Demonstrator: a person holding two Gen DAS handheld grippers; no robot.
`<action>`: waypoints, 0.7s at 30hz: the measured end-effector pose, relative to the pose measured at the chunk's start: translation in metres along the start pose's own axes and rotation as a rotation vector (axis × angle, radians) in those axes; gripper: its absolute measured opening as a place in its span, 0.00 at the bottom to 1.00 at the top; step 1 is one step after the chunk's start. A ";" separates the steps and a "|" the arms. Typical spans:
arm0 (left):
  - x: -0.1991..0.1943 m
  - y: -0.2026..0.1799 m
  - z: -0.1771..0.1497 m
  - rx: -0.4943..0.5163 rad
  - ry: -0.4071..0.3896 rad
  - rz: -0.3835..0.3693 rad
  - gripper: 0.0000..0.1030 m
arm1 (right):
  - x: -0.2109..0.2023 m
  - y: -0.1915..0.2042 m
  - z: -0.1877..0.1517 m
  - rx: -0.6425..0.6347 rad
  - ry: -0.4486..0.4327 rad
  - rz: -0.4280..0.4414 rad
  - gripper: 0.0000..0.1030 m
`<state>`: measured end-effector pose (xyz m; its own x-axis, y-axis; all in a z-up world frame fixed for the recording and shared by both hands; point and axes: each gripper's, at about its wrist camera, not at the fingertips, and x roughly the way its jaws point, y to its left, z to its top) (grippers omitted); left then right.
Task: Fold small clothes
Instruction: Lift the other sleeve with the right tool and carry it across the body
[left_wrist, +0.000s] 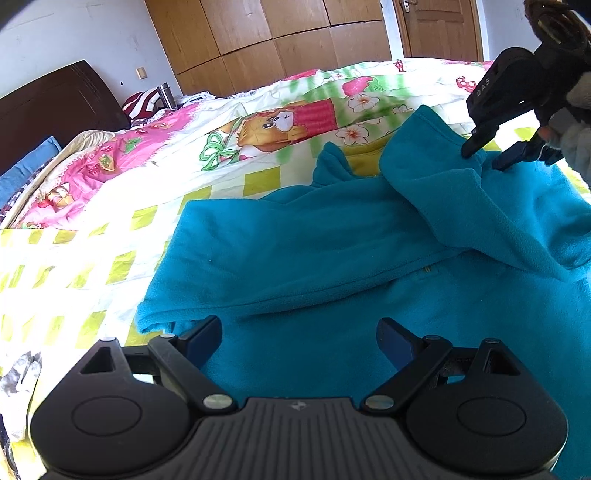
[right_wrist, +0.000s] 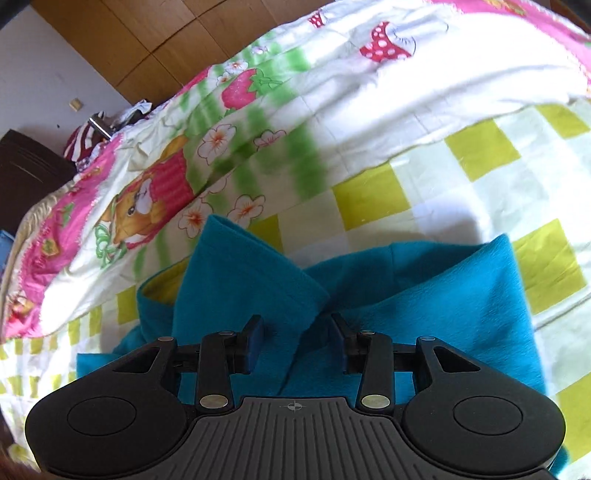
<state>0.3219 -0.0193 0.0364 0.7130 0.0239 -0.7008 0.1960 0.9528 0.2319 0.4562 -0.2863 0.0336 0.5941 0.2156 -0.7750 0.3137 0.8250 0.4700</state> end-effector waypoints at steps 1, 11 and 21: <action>0.000 -0.001 0.000 -0.001 -0.001 -0.003 1.00 | 0.004 -0.001 0.000 0.026 0.011 0.022 0.37; -0.005 -0.003 0.004 0.003 -0.022 -0.013 1.00 | -0.064 0.001 0.026 0.158 -0.178 0.100 0.11; -0.025 -0.021 0.036 -0.040 -0.120 -0.072 1.00 | -0.232 -0.017 0.085 0.063 -0.530 -0.106 0.11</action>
<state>0.3242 -0.0507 0.0738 0.7736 -0.0790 -0.6287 0.2245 0.9620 0.1553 0.3756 -0.3946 0.2414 0.8438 -0.1738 -0.5077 0.4266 0.7913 0.4381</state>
